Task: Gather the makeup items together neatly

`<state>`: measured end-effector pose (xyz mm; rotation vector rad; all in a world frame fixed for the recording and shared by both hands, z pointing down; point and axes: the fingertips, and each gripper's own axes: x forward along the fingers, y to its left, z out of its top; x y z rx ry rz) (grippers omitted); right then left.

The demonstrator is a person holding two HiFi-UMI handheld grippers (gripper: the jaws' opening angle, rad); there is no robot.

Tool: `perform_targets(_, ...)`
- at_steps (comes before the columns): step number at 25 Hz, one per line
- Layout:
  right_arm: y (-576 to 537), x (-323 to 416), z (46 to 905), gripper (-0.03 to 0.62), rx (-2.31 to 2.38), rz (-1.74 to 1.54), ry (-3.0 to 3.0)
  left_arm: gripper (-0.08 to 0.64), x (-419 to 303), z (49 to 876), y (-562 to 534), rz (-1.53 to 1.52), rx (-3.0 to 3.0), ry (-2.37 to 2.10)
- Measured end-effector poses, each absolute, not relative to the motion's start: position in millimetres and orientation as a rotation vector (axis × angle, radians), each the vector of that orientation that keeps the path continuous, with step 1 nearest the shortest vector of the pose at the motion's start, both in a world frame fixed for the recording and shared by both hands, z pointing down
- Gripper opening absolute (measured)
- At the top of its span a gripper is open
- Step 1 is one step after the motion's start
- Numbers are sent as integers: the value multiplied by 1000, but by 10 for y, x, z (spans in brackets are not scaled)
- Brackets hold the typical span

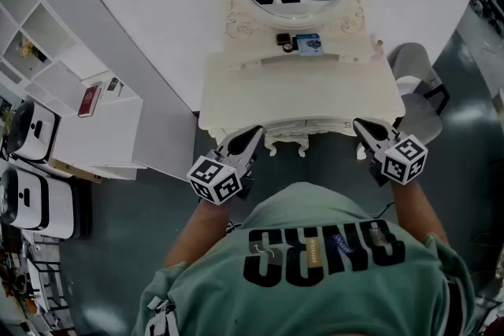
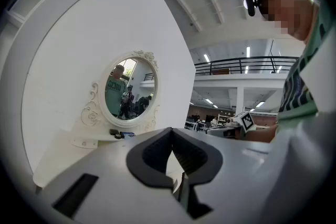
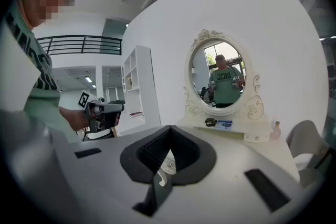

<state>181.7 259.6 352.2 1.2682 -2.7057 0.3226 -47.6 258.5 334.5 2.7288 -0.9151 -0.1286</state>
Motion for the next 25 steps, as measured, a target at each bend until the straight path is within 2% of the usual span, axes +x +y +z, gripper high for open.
perform_targets(25, 2405, 1929, 3571, -6, 1245, 337, -2707, 9, -331, 3385, 2424, -113, 2717, -900)
